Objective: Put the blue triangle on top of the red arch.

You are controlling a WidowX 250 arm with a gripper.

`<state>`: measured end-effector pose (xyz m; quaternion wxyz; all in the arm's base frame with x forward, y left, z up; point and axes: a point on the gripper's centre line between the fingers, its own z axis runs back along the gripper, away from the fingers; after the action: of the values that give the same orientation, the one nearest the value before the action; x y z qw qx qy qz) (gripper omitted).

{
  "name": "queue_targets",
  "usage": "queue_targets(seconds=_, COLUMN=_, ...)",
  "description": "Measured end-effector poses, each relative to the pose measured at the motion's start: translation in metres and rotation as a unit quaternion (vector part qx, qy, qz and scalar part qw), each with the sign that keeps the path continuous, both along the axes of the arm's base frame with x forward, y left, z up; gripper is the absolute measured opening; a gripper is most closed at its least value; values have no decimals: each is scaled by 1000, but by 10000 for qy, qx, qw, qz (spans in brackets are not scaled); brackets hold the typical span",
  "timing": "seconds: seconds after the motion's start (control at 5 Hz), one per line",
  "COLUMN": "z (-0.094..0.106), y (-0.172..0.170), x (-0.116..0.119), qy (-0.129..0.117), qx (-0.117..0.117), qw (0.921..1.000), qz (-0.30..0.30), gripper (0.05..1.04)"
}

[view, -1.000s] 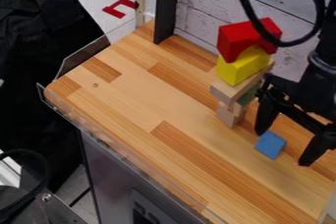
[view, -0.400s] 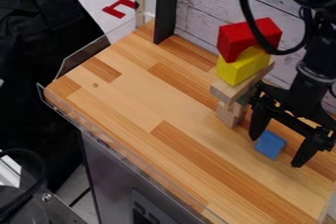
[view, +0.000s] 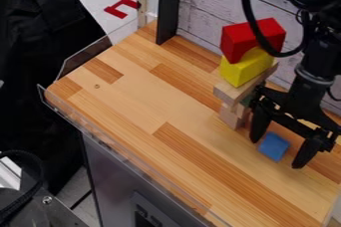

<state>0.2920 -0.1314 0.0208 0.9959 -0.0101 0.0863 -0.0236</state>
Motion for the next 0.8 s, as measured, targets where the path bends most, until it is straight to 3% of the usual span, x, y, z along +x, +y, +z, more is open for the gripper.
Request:
queue_targets(seconds=0.6, z=-8, y=-2, x=14, qy=-70, qx=-68, qw=9999, qz=22, gripper=1001)
queue_targets(seconds=0.8, z=-23, y=-1, x=16, qy=70, qx=-43, qw=10000, qz=2, gripper=1001)
